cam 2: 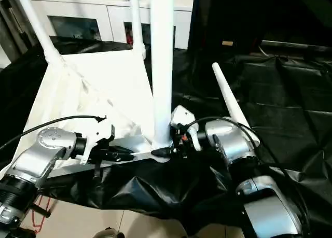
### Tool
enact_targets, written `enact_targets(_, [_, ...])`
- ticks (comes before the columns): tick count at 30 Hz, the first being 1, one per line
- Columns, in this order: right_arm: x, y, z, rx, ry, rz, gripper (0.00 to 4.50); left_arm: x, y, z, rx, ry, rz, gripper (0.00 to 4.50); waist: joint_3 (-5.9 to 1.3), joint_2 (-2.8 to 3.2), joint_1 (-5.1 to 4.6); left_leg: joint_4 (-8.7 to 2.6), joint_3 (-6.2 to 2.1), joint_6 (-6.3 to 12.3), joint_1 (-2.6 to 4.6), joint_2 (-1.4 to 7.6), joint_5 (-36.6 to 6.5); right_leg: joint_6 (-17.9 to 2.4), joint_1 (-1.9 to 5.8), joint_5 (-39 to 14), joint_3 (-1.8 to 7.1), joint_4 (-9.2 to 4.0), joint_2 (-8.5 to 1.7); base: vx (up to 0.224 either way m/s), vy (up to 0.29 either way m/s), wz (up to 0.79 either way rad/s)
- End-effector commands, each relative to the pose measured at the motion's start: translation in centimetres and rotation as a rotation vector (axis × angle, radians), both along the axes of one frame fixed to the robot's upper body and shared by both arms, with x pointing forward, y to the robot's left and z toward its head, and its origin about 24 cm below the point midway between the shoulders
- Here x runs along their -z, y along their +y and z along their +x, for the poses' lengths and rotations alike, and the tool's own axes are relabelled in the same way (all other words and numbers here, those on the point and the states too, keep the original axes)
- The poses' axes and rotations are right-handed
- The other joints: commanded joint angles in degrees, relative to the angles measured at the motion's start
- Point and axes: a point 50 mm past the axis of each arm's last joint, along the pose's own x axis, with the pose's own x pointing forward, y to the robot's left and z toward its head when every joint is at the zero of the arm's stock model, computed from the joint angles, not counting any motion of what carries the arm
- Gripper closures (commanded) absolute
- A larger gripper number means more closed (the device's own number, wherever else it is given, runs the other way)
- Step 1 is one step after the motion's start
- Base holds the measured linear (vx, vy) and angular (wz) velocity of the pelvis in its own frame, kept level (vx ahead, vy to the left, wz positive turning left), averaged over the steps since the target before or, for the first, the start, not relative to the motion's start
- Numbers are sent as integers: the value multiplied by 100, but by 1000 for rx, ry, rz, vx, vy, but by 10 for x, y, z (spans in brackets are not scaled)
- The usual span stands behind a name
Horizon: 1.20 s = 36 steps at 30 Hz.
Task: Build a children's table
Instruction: Rotate leg to tighten
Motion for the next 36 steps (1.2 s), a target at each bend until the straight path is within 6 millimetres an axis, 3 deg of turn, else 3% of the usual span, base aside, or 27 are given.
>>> enact_targets(1, [3, 11, -5, -49, -4, -19, 154, -9, -16, -2, 95, -30, -63, 450, -466, 48, -30, -388, 3, 215, 60, 119, -1314, -1249, 340, -1402, 266, -410, -263, 0, 0, 0])
enact_targets(2, [4, 13, -5, -26, 1, -6, 163, -8, -16, -1, 71, -35, -60, 450, -468, 114, -25, -388, -8, 201, 58, 120, -1321, -1261, 341, -1367, 263, -395, -264, 0, 0, 0])
enact_targets(3, [5, 13, -4, -9, 5, 3, 163, -8, -16, 1, 53, -40, -60, 450, -461, 79, -40, -391, 3, 199, 65, 116, -1378, -1262, 334, -1358, 263, -417, -255, 0, 0, 0])
enact_targets(6, [7, 15, -3, 38, 7, 24, 172, -8, -17, 5, 11, -47, -61, 450, -463, 52, -47, -394, 1, 176, 59, 113, -1389, -1246, 346, -1409, 263, -419, -258, 0, 0, 0])
enact_targets(8, [14, 21, 1, 189, 3, 76, 173, -9, -20, 15, -108, -66, -73, 450, -434, 67, -57, -407, 2, 126, 77, 109, -1491, -1190, 322, -1665, 266, -455, -267, 0, 0, 0])
enact_targets(9, [15, 22, 2, 218, 1, 84, 174, -9, -21, 17, -129, -67, -80, 450, -436, 12, -73, -410, 4, 96, 73, 105, -1512, -1156, 332, -1750, 267, -460, -274, 0, 0, 0])
enact_targets(10, [15, 22, 2, 221, 1, 85, 174, -9, -22, 17, -131, -67, -80, 450, -451, 16, -74, -416, -22, 59, 65, 94, -1466, -1054, 354, -1974, 255, -468, -299, 0, 0, 0])
enact_targets(11, [19, 25, 5, 317, -8, 95, 174, -10, -25, 24, -201, -77, -75, 450, -442, -46, -96, -418, -8, 58, 61, 96, -1436, -1022, 342, -2001, 260, -482, -292, 0, 0, 0])
enact_targets(12, [26, 31, 9, 453, 5, 103, 175, -10, -28, 34, -326, -85, -64, 450, -427, -7, -112, -418, -17, 35, 75, 86, -1481, -982, 327, -2153, 256, -500, -292, 0, 0, 0])
enact_targets(13, [26, 31, 9, 453, 5, 103, 175, -10, -28, 34, -326, -85, -64, 450, -429, -47, -145, -414, -12, 11, 79, 74, -1439, -958, 319, -2212, 257, -498, -294, 0, 0, 0])
enact_targets(14, [33, 38, 11, 555, 22, 105, 175, -10, -31, 42, -411, -96, -67, 450, -439, -12, -144, -414, -26, 7, 73, 73, -1425, -940, 341, -2231, 249, -500, -306, 0, 0, 0])
enact_targets(15, [39, 44, 12, 644, 40, 96, 175, -9, -33, 46, -473, -99, -73, 450, -416, -21, -178, -418, -11, 13, 53, 67, -1430, -901, 326, -2286, 252, -525, -292, 0, 0, 0])
enact_targets(16, [47, 61, 13, 763, 24, 38, 175, -8, -45, 49, -513, -101, -90, 450, -419, 37, -218, -404, -12, -62, 100, 49, -1503, -819, 293, -2487, 244, -578, -305, 0, 0, 0])
enact_targets(18, [46, 72, 12, 772, 6, 32, 175, -7, -54, 48, -501, -109, -102, 450, -406, 5, -277, -431, -37, -94, 58, 23, -1596, -689, 321, -2724, 202, -584, -282, 0, 0, 0])
enact_targets(19, [45, 78, 11, 739, 8, 44, 175, -7, -58, 47, -479, -116, -97, 450, -411, -20, -287, -401, -16, -3, 115, 21, -1723, -616, 278, -2900, 208, -650, -297, 0, 0, 0])
enact_targets(21, [43, 81, 11, 727, 30, 66, 119, -8, -61, 46, -448, -128, -95, 450, -406, -4, -297, -416, -25, 106, 87, 20, -1729, -589, 306, -2920, 211, -642, -295, 0, 0, 0])
enact_targets(23, [39, 82, 13, 726, 50, 111, 105, -9, -64, 45, -416, -133, -99, 450, -418, -8, -302, -424, -25, 137, 89, 39, -1679, -593, 295, -2801, 222, -628, -289, 0, 0, 0])
enact_targets(26, [28, 72, 19, 725, 42, 173, 68, -11, -59, 43, -385, -144, -108, 450, -424, 21, -321, -435, -28, 152, 79, 48, -1716, -677, 307, -2567, 226, -608, -276, 0, 0, 0])
enact_targets(28, [19, 61, 21, 620, -15, 149, 58, -11, -53, 35, -301, -130, -140, 450, -430, 97, -327, -435, -30, 149, 80, 51, -1759, -799, 325, -2325, 224, -593, -266, 0, 0, 0])
enact_targets(32, [13, 53, 22, 551, -55, 130, 37, -10, -50, 30, -242, -130, -134, 450, -457, 77, -313, -414, -22, 234, 48, 59, -1535, -991, 366, -1909, 239, -521, -274, 0, 0, 0])
enact_targets(36, [-3, 30, 18, 322, -117, 76, 37, -8, -42, 14, -74, -88, -118, 450, -514, 58, -220, -356, 7, 449, 16, 102, -987, -1290, 381, -984, 253, -375, -265, 0, 0, 0])
